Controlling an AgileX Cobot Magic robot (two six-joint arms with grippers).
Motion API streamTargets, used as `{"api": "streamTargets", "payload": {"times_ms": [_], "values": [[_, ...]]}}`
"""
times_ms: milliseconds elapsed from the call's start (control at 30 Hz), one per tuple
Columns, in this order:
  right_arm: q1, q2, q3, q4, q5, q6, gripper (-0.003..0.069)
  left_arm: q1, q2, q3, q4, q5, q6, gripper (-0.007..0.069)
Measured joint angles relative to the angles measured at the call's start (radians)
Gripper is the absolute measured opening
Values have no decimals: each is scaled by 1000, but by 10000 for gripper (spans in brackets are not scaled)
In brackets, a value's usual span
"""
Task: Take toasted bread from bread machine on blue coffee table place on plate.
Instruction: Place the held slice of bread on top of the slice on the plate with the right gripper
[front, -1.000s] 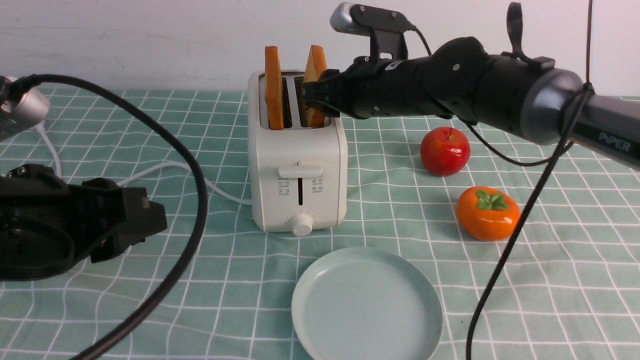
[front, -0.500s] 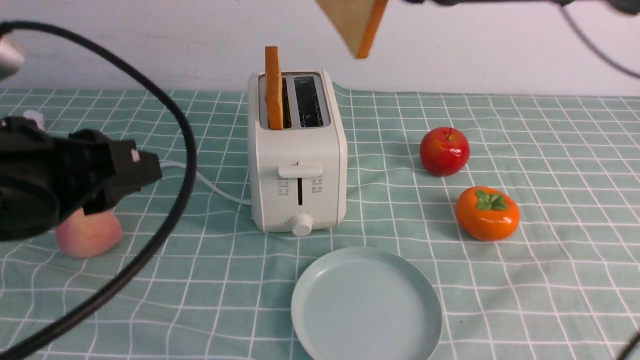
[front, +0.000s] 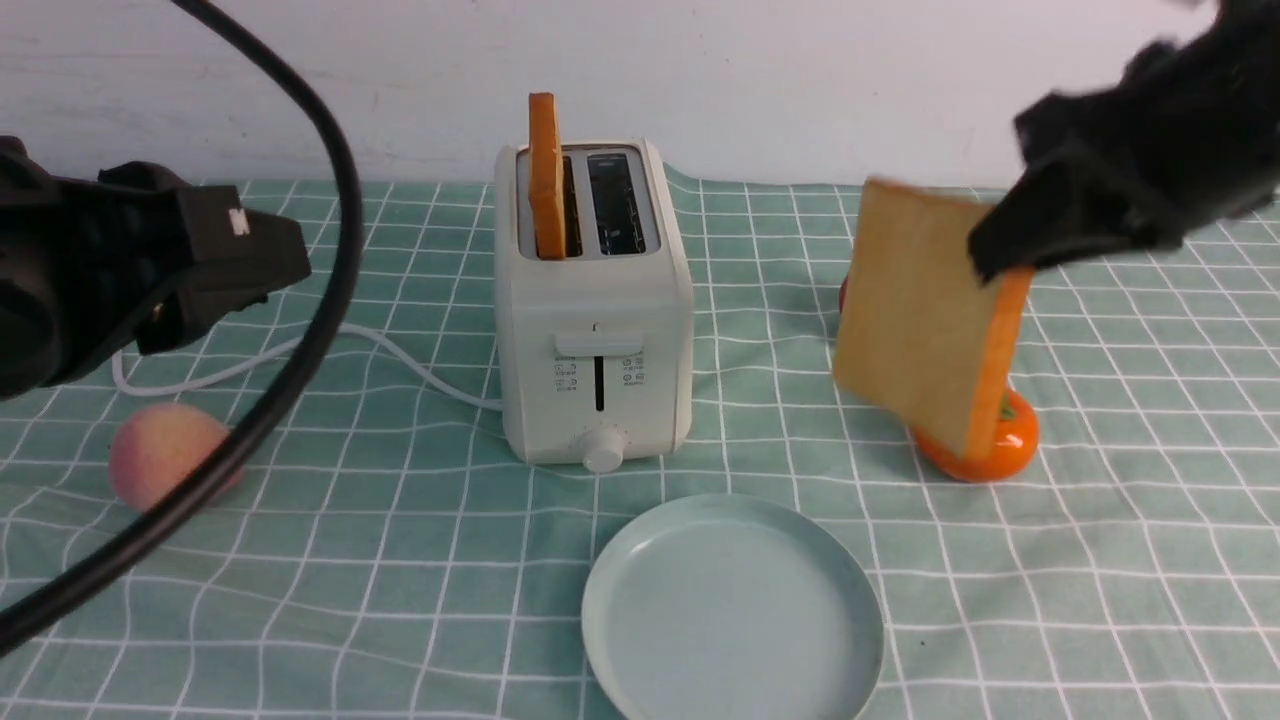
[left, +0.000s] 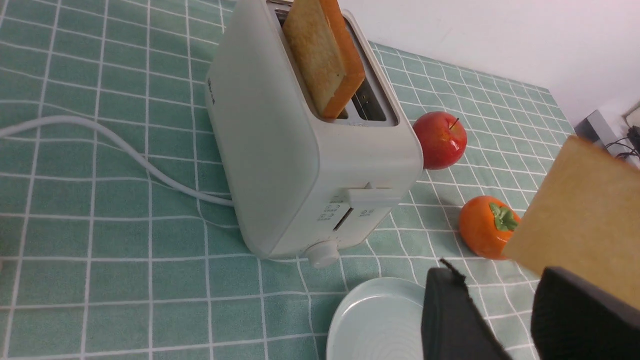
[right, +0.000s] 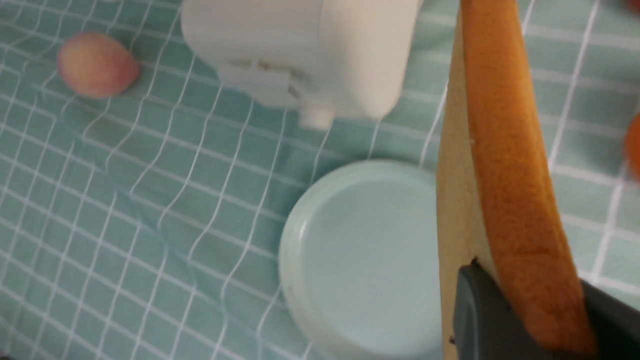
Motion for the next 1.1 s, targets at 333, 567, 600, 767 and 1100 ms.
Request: {"api": "streamTargets", "payload": {"times_ms": [333,567,600,767,1100], "values": [[166,63,448,625,-266,-428,115,0,0,0,0,48,2,240],[140,209,519,856,-338,-622,157,0,0,0,0,90,7,240],[137,217,519,851,-338,-623,174,0,0,0,0,95,10,240],[80,200,521,745,-348,-629,418,0,0,0,0,151,92,240],[-185,-16,295,570,26,-576,641,0,79,-67,0,141,185,315]]}}
